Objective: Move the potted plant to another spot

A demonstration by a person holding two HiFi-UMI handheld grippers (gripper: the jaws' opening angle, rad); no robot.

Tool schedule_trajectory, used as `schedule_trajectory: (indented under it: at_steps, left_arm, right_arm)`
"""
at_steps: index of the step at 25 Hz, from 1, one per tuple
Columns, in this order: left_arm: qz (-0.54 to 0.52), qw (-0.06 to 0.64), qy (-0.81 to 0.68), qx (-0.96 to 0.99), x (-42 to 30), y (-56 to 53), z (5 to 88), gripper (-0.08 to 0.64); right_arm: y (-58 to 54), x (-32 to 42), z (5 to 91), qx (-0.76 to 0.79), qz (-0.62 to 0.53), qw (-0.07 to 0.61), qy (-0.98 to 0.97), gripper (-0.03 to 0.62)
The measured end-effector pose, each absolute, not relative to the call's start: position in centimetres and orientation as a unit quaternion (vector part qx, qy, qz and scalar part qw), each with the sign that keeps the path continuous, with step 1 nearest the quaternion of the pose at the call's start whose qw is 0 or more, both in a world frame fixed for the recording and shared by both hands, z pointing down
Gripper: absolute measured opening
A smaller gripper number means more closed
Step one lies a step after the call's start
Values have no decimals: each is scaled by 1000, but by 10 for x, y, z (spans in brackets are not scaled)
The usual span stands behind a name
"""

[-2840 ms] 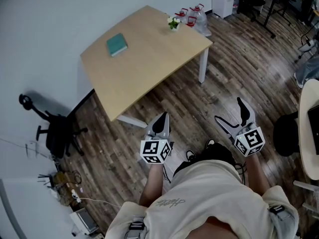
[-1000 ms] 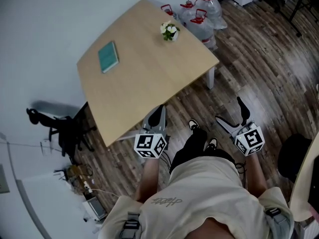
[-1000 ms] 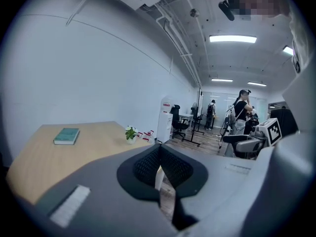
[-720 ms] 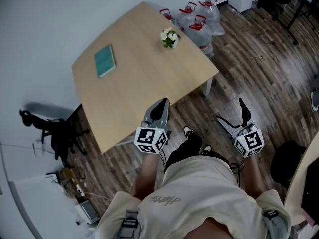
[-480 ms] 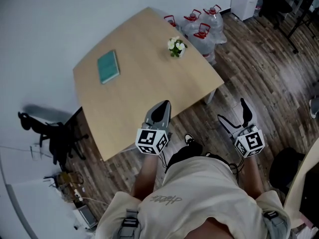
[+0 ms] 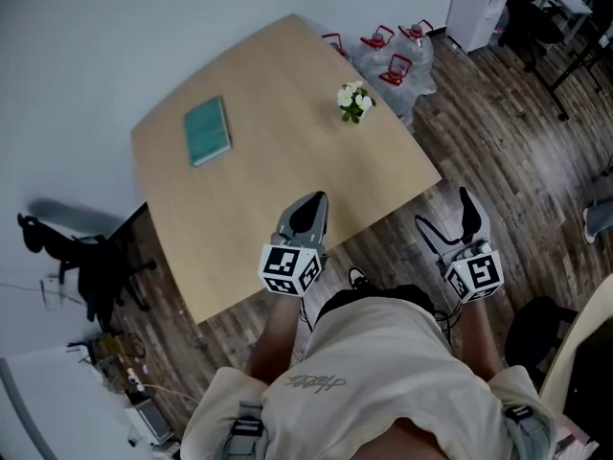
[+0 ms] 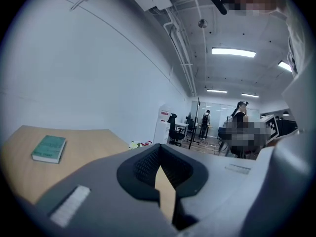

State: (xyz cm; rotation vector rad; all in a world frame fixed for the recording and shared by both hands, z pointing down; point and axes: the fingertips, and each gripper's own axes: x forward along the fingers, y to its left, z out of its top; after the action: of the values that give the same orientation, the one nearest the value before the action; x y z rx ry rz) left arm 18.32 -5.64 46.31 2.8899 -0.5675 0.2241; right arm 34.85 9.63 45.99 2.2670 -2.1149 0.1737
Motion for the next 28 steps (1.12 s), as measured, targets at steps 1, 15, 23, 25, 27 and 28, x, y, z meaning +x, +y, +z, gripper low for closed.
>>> schedule_trajectory:
  at_steps: [1, 15, 23, 25, 27, 28]
  left_arm:
    - [75, 97, -193, 973, 181, -59, 463, 17]
    - [92, 120, -244, 958, 184, -95, 481, 17]
    - [101, 102, -297, 944, 202, -151, 467, 17]
    - [102, 100, -304, 942, 213, -159, 464, 17]
    - [101, 97, -307, 941, 226, -165, 460, 17]
    - [101, 96, -309, 941, 231, -168, 459, 17]
  right_arm:
    - [93, 346, 459, 728, 58, 20, -682, 472]
    - [36, 369, 483, 694, 82, 44, -714, 472]
    - [-53, 407, 470, 658, 53, 39, -750, 472]
    - [-69, 419, 469, 651, 55, 36, -757, 472]
    - [-82, 433, 473, 643, 61, 38, -762, 472]
    - [-88, 439, 477, 641, 67, 40, -764, 472]
